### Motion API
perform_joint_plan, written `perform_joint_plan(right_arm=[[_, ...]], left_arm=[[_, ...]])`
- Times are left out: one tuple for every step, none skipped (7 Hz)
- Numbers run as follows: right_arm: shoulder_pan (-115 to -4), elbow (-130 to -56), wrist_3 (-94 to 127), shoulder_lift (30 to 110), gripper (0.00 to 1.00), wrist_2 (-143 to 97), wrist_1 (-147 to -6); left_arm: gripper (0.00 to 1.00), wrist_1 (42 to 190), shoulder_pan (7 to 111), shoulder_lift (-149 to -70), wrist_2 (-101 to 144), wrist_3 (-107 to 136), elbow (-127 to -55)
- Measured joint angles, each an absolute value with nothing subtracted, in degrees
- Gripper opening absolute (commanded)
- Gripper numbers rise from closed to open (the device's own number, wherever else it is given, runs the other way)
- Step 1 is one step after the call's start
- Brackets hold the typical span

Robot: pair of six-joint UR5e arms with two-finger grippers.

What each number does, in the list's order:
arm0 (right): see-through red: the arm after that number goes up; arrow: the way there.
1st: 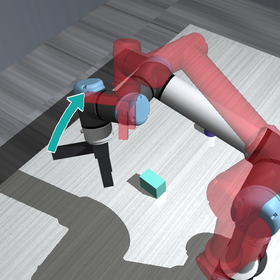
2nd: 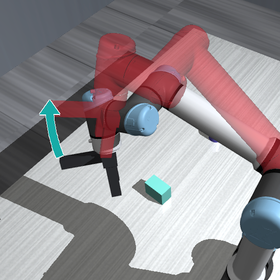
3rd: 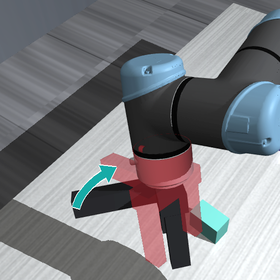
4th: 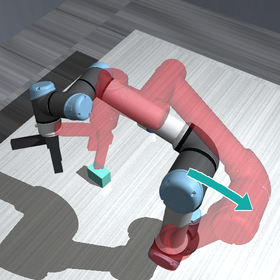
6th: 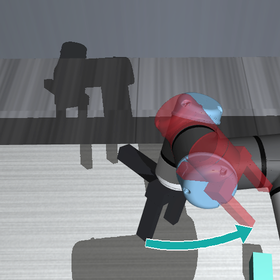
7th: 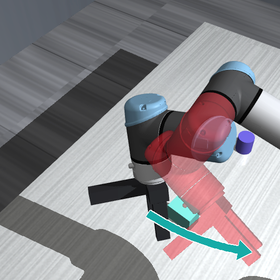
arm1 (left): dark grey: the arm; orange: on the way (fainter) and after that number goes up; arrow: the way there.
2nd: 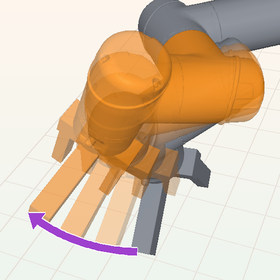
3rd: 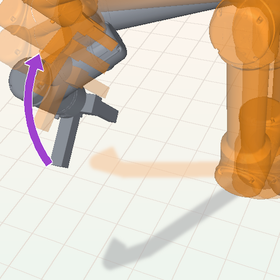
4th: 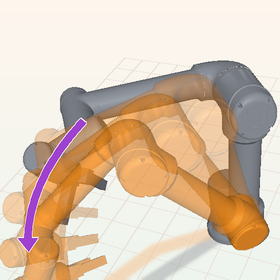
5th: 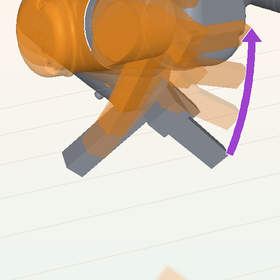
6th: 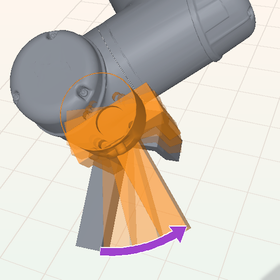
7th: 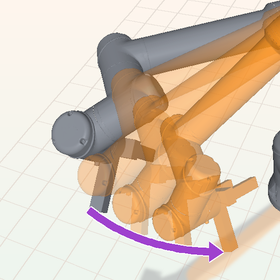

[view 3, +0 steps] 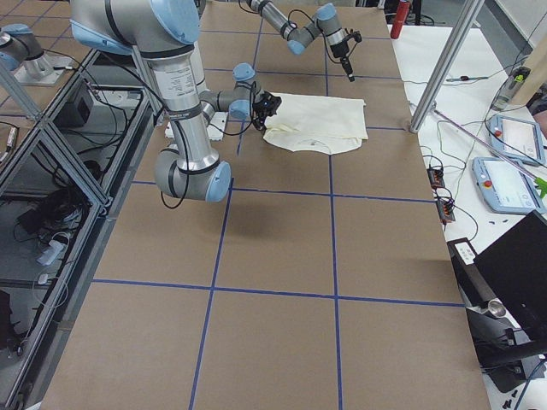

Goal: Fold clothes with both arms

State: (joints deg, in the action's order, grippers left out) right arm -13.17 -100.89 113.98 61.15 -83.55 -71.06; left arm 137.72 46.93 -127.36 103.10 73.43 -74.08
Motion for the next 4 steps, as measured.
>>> perform_joint_plan(right_arm=[[-12.91,-100.73,113.94,61.35,0.78,-83.45,-71.32],[-12.75,-100.81,113.92,61.34,0.72,-83.35,-72.56],[-12.64,-100.99,113.91,61.22,0.53,-83.28,-74.10],[-12.61,-101.20,113.93,61.26,0.04,-83.25,-74.87]], left_arm=[[0.51,137.73,46.93,-127.33,103.10,73.41,-74.09],[0.51,137.73,46.92,-127.30,103.10,73.40,-74.09],[0.51,137.72,46.88,-127.29,103.09,73.39,-74.09],[0.51,137.72,46.86,-127.32,103.10,73.41,-74.09]])
